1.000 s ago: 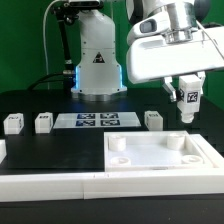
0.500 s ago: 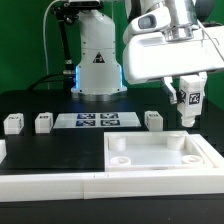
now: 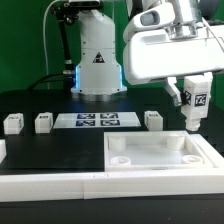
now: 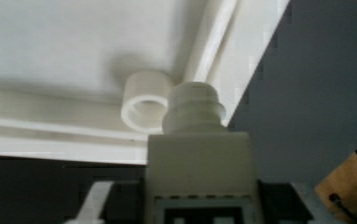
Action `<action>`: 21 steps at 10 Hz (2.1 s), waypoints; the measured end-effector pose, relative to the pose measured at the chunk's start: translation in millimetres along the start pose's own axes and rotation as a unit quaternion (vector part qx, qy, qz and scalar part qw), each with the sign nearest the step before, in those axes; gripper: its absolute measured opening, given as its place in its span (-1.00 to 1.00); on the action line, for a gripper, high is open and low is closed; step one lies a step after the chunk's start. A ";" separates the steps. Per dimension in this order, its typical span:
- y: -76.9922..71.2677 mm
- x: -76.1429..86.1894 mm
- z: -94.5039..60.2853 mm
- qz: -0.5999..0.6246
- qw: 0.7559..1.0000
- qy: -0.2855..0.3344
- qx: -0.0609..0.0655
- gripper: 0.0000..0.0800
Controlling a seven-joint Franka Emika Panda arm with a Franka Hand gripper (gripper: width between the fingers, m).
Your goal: Assemble square table
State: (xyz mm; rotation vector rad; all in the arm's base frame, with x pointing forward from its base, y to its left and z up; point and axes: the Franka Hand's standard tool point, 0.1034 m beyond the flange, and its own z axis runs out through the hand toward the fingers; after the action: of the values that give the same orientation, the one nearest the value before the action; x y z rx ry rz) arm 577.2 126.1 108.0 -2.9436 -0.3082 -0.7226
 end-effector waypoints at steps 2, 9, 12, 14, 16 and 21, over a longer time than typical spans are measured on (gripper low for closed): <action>2.8 16.8 16.6 -0.014 1.000 0.021 -0.001 -0.27; 17.0 16.0 25.4 -0.024 0.999 0.024 -0.008 -0.27; 20.2 10.6 30.9 -0.024 0.999 0.020 -0.009 -0.27; 21.7 2.9 40.9 -0.021 1.000 0.012 -0.008 -0.27; 21.2 3.6 42.3 -0.022 1.000 0.019 -0.009 -0.27; 22.2 -4.2 53.4 -0.020 0.999 0.027 -0.012 -0.27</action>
Offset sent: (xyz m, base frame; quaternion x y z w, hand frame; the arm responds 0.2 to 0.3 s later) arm 0.0000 0.0000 0.0000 0.0000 0.0000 0.0000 1.0000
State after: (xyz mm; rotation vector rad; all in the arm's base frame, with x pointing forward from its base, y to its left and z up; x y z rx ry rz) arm 602.2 111.2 57.9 -2.9420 -0.3576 -0.8162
